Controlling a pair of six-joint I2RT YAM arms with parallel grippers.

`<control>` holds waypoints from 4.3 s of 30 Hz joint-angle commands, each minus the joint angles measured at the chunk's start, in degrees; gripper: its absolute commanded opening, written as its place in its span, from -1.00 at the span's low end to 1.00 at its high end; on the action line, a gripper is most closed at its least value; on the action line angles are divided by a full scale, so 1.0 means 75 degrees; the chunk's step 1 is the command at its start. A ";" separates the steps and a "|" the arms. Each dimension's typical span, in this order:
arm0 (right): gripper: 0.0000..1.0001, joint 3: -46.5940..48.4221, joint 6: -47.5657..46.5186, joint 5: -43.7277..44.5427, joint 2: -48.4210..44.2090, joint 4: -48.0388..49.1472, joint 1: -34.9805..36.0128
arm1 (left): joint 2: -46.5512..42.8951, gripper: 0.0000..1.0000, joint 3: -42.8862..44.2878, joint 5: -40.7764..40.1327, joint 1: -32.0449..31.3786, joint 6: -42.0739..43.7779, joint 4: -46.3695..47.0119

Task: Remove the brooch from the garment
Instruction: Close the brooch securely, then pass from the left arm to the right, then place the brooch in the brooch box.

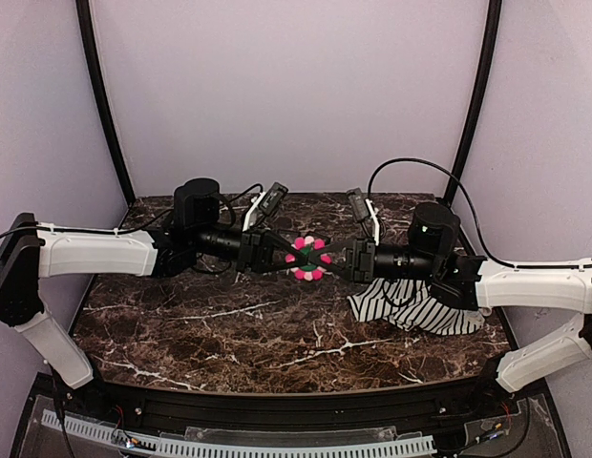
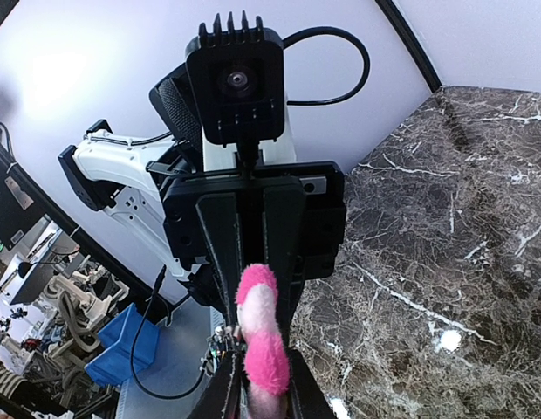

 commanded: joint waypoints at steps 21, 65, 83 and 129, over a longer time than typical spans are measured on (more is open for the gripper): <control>-0.37 -0.0142 0.0021 -0.0210 -0.0112 0.0785 -0.0207 | -0.0227 -0.98 -0.0099 -0.0011 0.0028 0.0101 -0.0470; -1.00 0.0984 -0.1768 0.0920 0.0183 -0.2144 -0.0673 | -0.0734 0.10 0.0125 -0.0982 0.0306 0.1020 -0.1824; -1.00 0.4682 -0.4043 0.5949 0.3239 -0.6343 -0.0917 | -0.2414 0.82 0.0232 -0.5327 0.2413 0.1408 -0.3765; -0.69 0.8128 -0.6358 0.6803 0.7913 -0.6006 -0.1427 | -0.2624 0.85 0.0063 -0.6149 0.2670 0.1309 -0.3834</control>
